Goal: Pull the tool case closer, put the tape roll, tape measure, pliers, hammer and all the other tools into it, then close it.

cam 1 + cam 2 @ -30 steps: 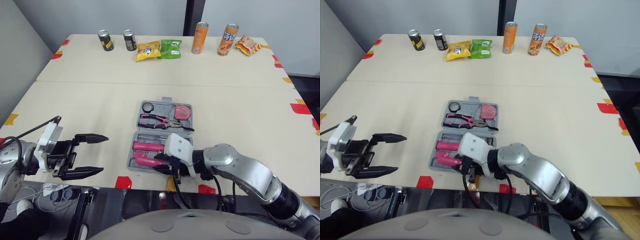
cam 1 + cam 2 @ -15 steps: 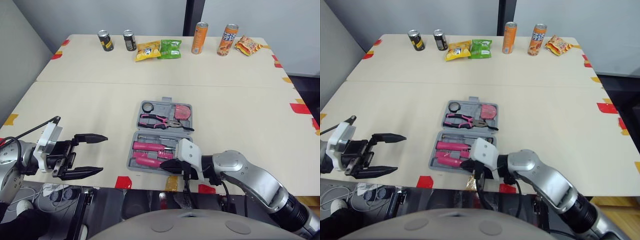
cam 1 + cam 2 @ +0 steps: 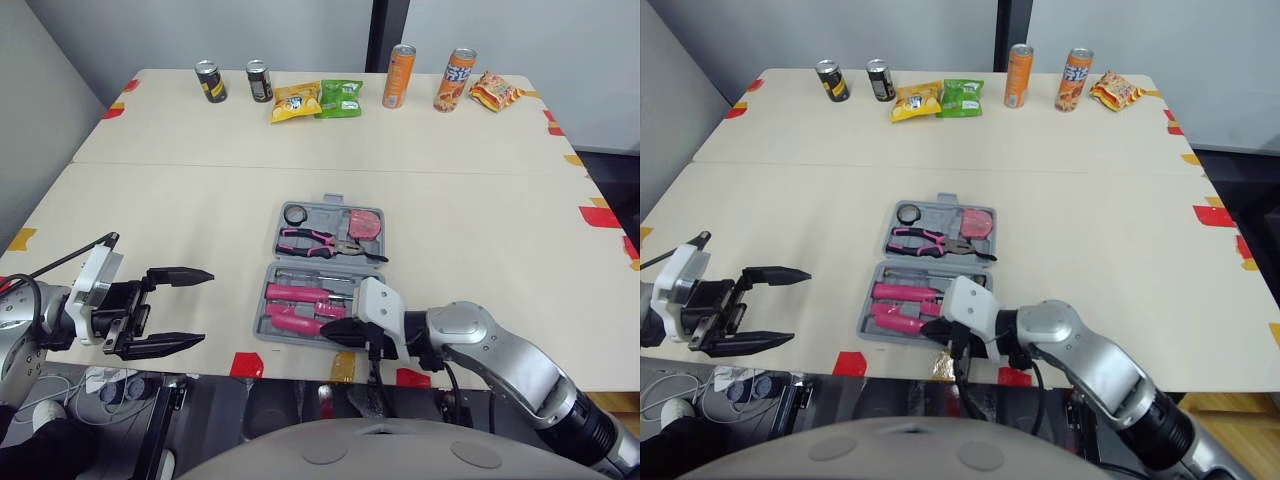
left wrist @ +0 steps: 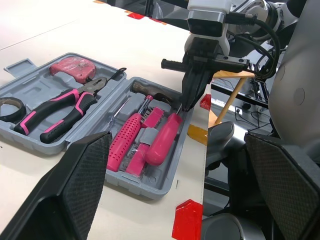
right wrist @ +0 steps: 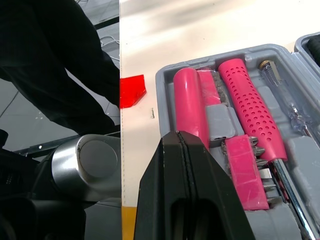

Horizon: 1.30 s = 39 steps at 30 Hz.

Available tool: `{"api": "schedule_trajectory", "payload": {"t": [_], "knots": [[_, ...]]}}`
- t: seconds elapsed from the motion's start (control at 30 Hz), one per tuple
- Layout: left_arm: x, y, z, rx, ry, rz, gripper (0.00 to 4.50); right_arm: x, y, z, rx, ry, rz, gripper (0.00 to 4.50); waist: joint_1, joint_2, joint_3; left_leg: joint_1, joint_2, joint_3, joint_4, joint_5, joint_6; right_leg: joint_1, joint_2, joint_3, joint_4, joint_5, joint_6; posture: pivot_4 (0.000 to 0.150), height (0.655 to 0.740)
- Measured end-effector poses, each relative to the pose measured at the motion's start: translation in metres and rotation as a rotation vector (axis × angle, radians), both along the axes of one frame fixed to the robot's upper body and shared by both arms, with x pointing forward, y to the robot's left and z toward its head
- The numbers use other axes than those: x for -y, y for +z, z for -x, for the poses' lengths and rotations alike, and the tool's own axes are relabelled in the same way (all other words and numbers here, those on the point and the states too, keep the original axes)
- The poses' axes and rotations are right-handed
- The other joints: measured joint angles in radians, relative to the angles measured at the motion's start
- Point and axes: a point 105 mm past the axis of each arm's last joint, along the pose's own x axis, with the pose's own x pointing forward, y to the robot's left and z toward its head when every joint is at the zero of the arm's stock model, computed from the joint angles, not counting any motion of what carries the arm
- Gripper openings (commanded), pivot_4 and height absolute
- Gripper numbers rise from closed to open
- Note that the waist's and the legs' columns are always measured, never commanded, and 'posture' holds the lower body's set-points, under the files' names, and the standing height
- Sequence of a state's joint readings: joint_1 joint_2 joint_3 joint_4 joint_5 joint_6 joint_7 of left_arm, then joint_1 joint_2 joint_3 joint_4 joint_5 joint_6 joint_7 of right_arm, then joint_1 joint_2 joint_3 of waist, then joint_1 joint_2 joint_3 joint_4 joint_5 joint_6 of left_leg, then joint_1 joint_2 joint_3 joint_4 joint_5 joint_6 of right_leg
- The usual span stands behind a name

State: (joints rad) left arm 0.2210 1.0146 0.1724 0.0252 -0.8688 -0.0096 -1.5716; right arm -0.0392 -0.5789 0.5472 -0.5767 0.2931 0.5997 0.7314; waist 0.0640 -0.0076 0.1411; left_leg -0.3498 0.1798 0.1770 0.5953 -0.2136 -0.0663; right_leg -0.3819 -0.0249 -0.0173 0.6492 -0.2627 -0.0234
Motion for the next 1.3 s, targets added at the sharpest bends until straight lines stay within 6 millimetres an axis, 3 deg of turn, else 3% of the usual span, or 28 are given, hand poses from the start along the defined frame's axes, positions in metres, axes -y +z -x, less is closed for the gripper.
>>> {"api": "schedule_trajectory", "payload": {"t": [0.5,1.3], "knots": [[0.002,-0.002,0.001,-0.012,-0.008,0.003,4.5,0.001,-0.01,-0.004,-0.013,-0.022,0.028,0.04,0.0,0.0,0.0,0.0,0.0,0.0,0.0,0.0,0.0,0.0,0.0,0.0,0.0,0.0,0.0,0.15,0.74],[0.002,-0.003,0.001,-0.015,-0.011,0.004,4.5,-0.024,-0.016,-0.01,0.017,-0.004,0.018,0.04,-0.005,-0.001,-0.001,0.0,0.0,0.0,0.0,0.0,0.0,0.001,0.0,0.0,0.0,0.0,-0.001,0.15,0.74]]}}
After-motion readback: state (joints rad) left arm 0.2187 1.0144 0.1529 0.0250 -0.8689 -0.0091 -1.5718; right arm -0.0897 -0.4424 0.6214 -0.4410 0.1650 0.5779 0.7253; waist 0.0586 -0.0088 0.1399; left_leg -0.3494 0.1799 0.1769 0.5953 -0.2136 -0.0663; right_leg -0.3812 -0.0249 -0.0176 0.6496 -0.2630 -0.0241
